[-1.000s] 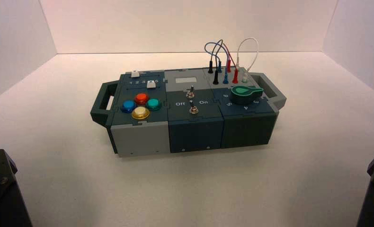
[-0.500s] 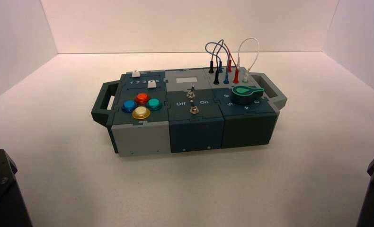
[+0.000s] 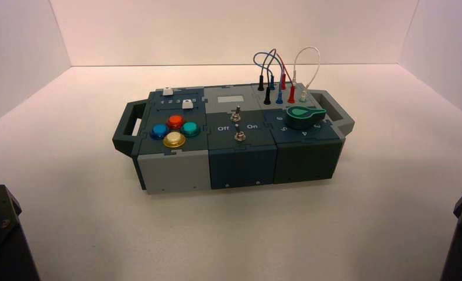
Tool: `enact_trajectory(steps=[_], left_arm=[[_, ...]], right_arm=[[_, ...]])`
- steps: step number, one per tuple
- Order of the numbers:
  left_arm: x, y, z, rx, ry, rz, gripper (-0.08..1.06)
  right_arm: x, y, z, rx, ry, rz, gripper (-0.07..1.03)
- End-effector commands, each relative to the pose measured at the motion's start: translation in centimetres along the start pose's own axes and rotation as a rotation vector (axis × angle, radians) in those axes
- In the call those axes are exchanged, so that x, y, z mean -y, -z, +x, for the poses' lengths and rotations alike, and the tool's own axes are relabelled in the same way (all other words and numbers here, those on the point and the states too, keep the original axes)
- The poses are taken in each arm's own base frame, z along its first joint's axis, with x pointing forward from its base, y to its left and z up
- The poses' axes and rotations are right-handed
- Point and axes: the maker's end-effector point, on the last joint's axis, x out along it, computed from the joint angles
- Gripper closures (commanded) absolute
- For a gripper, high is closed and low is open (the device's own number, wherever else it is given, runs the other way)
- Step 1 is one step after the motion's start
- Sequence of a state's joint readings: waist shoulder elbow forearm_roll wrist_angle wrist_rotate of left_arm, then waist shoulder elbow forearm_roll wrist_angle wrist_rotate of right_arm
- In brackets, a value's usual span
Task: Move the bottom slider to position 1.
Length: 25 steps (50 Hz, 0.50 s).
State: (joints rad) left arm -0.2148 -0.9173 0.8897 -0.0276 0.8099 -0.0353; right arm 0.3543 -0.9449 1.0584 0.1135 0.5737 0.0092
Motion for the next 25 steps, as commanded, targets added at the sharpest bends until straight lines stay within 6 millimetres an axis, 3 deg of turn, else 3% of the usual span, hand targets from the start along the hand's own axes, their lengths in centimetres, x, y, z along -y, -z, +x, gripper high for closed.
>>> enact_trajectory(steps=[1,14,25], left_arm=[[0.4,-1.3,0.5,-0.079,0.009,0.039,1.01],[2.4,-0.5,3.9,-0.261,0.052,0.098,1.01],[3.8,1.0,6.2,-0.335,0.08,0.14,1.01]], right_arm=[[-1.2,-1.7,0.2,-0.008,-0.033,-0.031,0.99],[-3.5,-2.2,2.3,-0.102,-0.089,-0.086,0.99],[-6.6,-1.9,4.9,-0.205,-0.151,-0.146,0.99]])
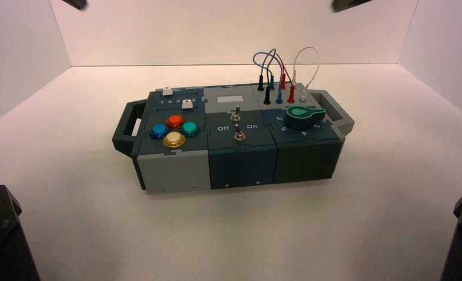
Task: Move the bottom slider to position 1.
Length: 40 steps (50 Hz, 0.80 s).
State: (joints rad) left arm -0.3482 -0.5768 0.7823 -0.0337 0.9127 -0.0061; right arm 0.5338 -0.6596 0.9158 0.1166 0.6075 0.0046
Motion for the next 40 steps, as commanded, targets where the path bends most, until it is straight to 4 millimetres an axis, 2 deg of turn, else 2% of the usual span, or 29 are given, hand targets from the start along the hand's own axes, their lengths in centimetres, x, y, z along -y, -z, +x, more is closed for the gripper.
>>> enact_trajectory(steps=[1,17,33,40], left_arm=[[0.4,-0.5,0.4,0.0,0.007,0.013,1.01],[0.6,1.1,1.6,-0.047,0.017,0.01,1.01],[0.6,1.2,2.1,-0.05,0.015,0.01,1.01],[0.6,1.2,2.2,-0.051,0.014,0.011,1.01]], right_arm=[[-1.9,-1.8,1.1,-0.018,-0.039,-0.036,0.99],[-5.5,-3.0,5.6,-0.121,-0.106,-0.057,0.99],[-10.0,-3.7,10.0,-0.217,-0.184,-0.038,0.99],[-11.0,-3.9,12.0,-0.256,-0.208,0.022,0.99]])
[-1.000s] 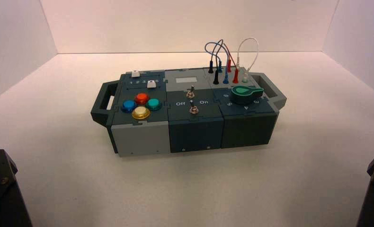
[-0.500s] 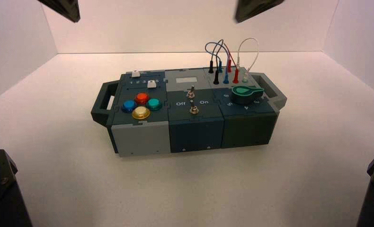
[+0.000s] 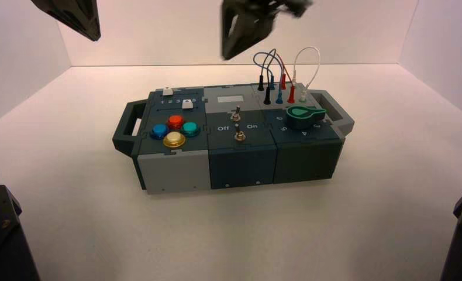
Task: Move the bottom slider to position 1.
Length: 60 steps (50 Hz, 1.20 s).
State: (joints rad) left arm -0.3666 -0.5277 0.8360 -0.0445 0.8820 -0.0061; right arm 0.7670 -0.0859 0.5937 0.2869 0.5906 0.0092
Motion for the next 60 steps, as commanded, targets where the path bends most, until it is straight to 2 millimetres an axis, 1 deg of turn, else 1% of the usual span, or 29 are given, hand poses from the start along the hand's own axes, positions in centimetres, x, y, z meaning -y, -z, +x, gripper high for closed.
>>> enact_trajectory(steps=[1,17,20,26,39,51,60], left_arm=[[0.1,-0.6,-0.2,0.02,0.0,0.004,1.01],[0.0,-0.4,0.5,-0.002,-0.003,0.007,1.01],[0.0,-0.3,0.6,-0.005,-0.003,0.007,1.01],[0.0,-0.3,0.9,-0.006,-0.003,0.006,1.01],[0.0,-0.3,1.3,-0.006,-0.004,0.006,1.01],[0.0,-0.3,1.6,-0.018,-0.004,0.005,1.01],[-0.1,-0.2,1.6,-0.018,-0.004,0.007,1.01]], right_arm=[[-1.1,-2.0,0.8,0.016,-0.038,0.042,0.99],[-1.0,-2.2,5.1,-0.057,-0.049,0.112,0.99],[-0.6,-2.3,6.0,-0.068,-0.041,0.124,0.99],[0.2,-2.4,7.0,-0.079,-0.031,0.149,0.99],[1.5,-3.1,7.8,-0.077,-0.019,0.175,0.99],[1.4,-3.5,8.6,-0.082,-0.026,0.192,0.99],[1.3,-3.3,9.2,-0.095,-0.029,0.2,0.99]])
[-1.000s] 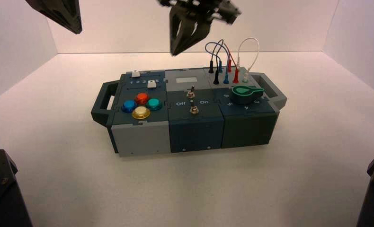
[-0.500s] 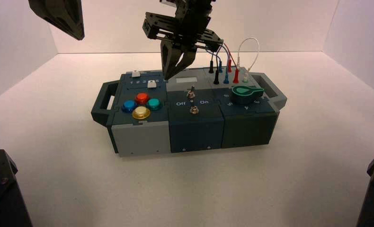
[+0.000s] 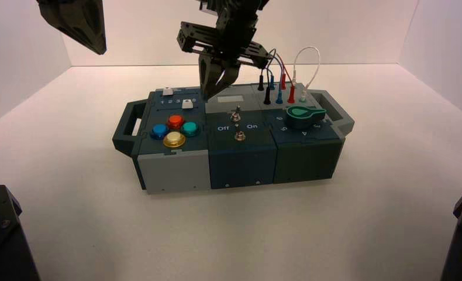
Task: Move the bottom slider to position 1.
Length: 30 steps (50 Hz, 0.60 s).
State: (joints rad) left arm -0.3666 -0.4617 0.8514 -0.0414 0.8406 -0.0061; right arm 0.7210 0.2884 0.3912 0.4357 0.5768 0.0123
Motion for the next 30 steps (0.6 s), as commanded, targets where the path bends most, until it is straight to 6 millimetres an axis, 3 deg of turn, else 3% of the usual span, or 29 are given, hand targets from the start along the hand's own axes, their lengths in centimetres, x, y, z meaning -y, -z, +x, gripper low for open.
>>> enact_trajectory(steps=[1,30], left_arm=[[0.07,-0.54,-0.36,0.021,-0.001,0.008,1.01],[0.09,-0.57,-0.36,0.023,0.0,0.007,1.01]], right_arm=[[-0.92,-1.23,-0.85,0.038,-0.02,-0.001,0.99],[-1.4,-0.98,-0.23,0.025,-0.034,0.015,0.99]])
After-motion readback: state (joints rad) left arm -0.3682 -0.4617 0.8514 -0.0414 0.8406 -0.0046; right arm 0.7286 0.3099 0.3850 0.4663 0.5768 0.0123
